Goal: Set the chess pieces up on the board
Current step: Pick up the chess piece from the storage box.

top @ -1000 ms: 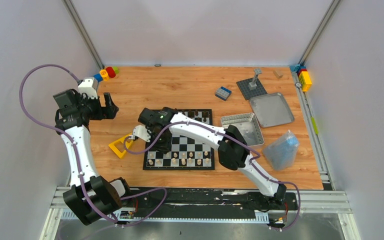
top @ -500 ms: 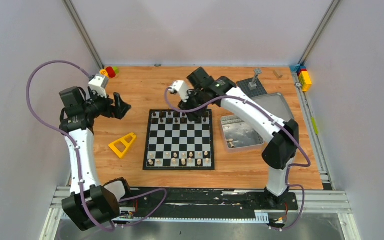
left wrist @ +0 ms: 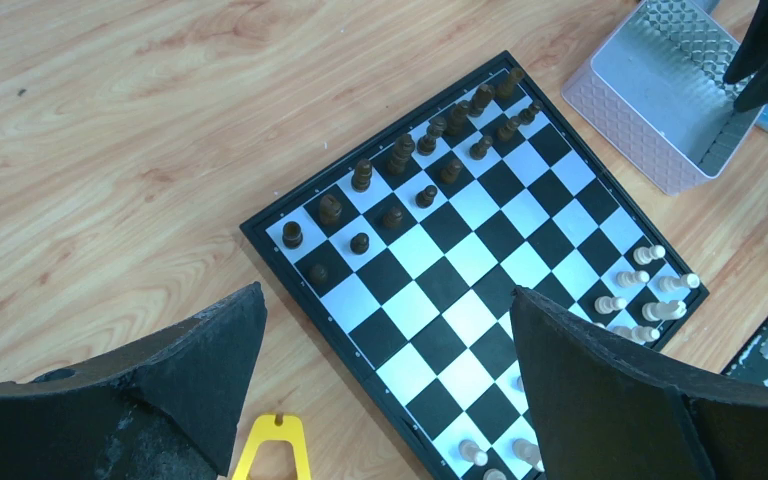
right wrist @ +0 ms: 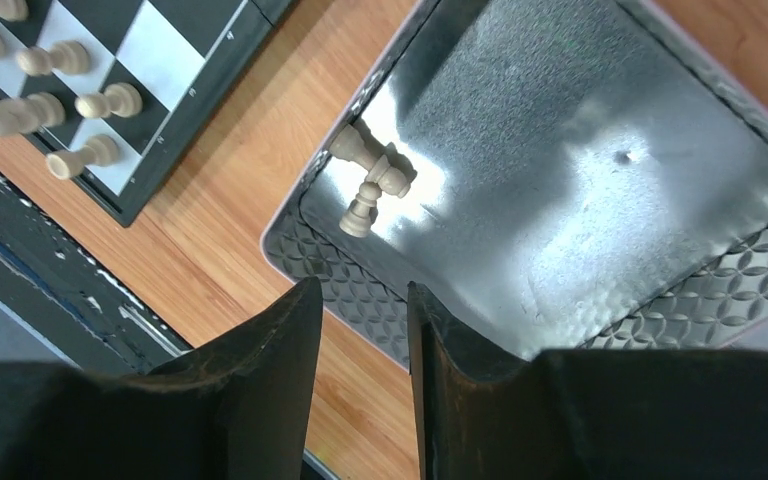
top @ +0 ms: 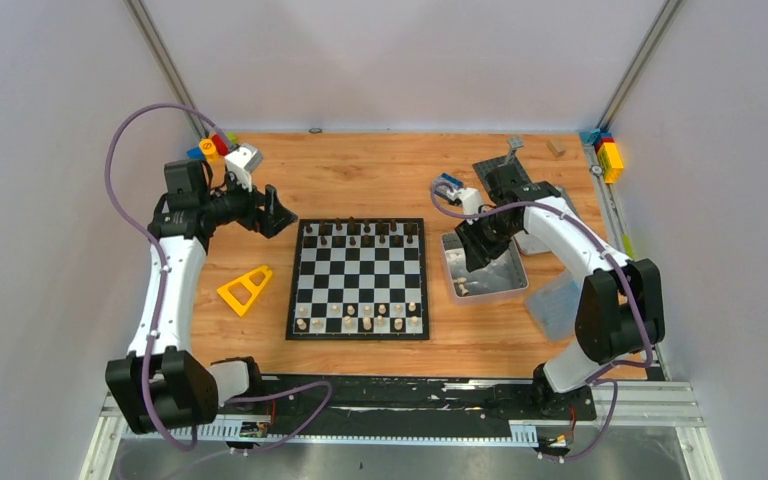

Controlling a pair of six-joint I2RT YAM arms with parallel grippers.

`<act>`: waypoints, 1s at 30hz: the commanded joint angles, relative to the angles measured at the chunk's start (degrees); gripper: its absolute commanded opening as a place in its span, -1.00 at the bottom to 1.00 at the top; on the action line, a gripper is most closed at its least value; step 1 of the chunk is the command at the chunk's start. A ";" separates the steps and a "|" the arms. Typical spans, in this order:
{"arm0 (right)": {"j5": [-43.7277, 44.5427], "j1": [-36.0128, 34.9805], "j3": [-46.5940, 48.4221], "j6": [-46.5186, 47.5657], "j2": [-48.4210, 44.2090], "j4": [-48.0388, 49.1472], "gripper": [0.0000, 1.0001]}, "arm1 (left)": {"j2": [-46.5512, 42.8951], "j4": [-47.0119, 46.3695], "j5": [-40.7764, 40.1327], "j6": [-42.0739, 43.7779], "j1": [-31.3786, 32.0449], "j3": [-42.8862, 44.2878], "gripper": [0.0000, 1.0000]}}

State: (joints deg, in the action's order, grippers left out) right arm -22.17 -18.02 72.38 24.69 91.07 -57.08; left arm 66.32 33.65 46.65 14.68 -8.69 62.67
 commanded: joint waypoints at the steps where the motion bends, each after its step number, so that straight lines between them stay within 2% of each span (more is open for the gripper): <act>1: -3.14 0.82 -4.37 5.38 -1.16 4.95 -0.22 | 4.25 -2.47 3.22 1.79 0.33 4.15 0.96; 9: -5.13 0.84 -5.80 10.36 5.00 8.89 -0.10 | 9.31 -3.98 4.49 1.49 1.05 5.77 0.94; 19: -5.57 0.60 -5.97 18.34 8.78 11.34 -0.07 | 10.13 -4.63 4.01 1.88 1.46 5.04 0.95; 30: -6.49 -1.80 -8.68 19.70 10.66 13.24 -0.07 | 10.78 -4.47 2.95 2.02 1.57 5.26 0.96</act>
State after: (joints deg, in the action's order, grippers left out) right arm -26.68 -18.83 64.29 42.54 100.47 -46.78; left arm 76.53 30.61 49.36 15.38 -7.46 66.06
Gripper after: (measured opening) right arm 0.465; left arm 0.976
